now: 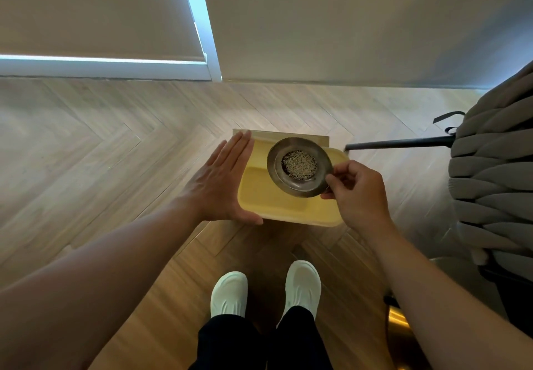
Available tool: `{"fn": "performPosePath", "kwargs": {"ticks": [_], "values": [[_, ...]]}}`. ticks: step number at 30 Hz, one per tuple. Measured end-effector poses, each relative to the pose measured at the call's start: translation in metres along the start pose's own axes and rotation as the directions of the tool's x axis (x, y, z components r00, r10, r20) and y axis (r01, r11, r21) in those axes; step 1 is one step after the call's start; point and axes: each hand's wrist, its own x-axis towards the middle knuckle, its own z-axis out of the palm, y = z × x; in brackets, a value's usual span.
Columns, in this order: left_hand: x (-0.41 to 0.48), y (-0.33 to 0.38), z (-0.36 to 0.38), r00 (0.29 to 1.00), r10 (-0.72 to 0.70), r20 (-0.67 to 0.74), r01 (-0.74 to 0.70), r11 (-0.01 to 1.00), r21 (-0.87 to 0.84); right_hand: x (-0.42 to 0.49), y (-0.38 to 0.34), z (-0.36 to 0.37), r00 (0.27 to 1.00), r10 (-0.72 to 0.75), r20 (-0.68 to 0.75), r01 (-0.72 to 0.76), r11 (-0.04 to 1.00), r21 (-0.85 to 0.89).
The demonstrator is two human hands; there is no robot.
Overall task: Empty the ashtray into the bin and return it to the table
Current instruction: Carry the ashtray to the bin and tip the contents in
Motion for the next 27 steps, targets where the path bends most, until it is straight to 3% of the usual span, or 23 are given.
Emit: {"fn": "performPosePath", "kwargs": {"ticks": [7, 11, 15, 19, 27], "values": [[0.000, -0.001, 0.002, 1.000, 0.008, -0.020, -0.008, 1.000, -0.021, -0.009, 0.006, 0.006, 0.926, -0.377, 0.019, 0.367, 0.888, -0.276], [0.000, -0.001, 0.003, 1.000, 0.014, -0.024, -0.015, 1.000, -0.012, -0.014, 0.009, 0.010, 0.816, -0.571, 0.094, 0.558, 0.733, -0.388], [-0.001, 0.000, 0.005, 0.999, 0.012, -0.034, -0.013, 1.000, -0.014, -0.019, 0.020, 0.015, 0.673, -0.728, 0.128, 0.658, 0.510, -0.554], [-0.002, 0.000, 0.005, 0.999, 0.012, -0.034, -0.012, 1.000, -0.007, -0.021, 0.032, 0.021, 0.579, -0.796, 0.178, 0.705, 0.379, -0.599], [-0.002, 0.001, 0.003, 1.000, 0.009, -0.018, -0.009, 1.000, 0.008, -0.026, 0.042, 0.028, 0.561, -0.800, 0.212, 0.726, 0.353, -0.590]]}}
